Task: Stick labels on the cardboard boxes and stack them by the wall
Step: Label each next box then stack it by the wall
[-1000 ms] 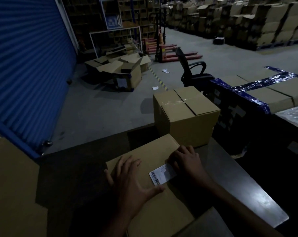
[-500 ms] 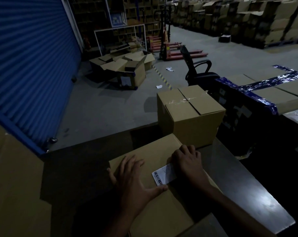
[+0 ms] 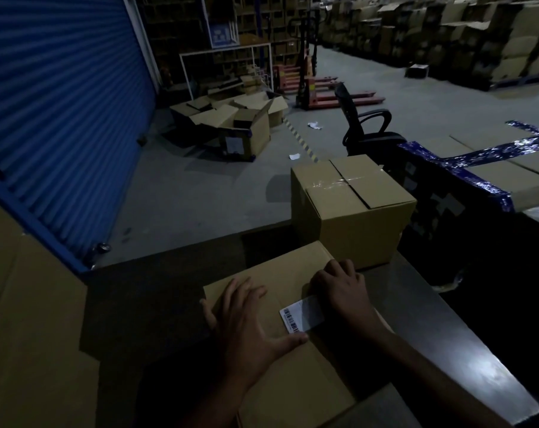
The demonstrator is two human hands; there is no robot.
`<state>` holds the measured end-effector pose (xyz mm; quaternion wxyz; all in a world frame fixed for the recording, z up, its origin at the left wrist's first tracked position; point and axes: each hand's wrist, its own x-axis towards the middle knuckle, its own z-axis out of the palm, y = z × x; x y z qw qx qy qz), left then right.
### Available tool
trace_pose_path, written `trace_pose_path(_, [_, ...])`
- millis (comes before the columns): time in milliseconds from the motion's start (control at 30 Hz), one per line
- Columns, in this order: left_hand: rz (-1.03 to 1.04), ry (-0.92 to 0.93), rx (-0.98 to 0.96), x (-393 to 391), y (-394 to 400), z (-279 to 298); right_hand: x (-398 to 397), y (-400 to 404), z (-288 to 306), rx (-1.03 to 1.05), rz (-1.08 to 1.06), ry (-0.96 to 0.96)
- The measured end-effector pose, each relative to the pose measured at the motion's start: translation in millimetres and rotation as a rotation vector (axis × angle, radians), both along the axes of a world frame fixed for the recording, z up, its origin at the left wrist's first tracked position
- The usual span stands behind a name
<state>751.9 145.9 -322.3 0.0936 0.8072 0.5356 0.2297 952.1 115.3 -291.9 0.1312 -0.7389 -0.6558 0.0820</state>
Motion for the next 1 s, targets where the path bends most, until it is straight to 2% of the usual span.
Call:
trace_pose_path(133, [0.007, 0.012, -0.003, 0, 1, -1, -1, 5, -2, -0.036, 0.0, -0.038])
trace_pose_path(367, [0.01, 0.015, -0.015, 1, 1, -1, -1, 8, -7, 0.028, 0.005, -0.063])
trace_pose_path(700, [-0.01, 0.05, -0.036, 1, 1, 5, 6, 6, -6, 0.02, 0.012, -0.035])
trace_pose_path(833, [-0.011, 0.051, -0.062, 1, 2, 7, 3, 0, -6, 0.064, 0.085, -0.041])
trace_pose_path(1000, [-0.018, 0.034, -0.051, 0, 0, 7, 4, -16, -8, 0.222, 0.104, -0.047])
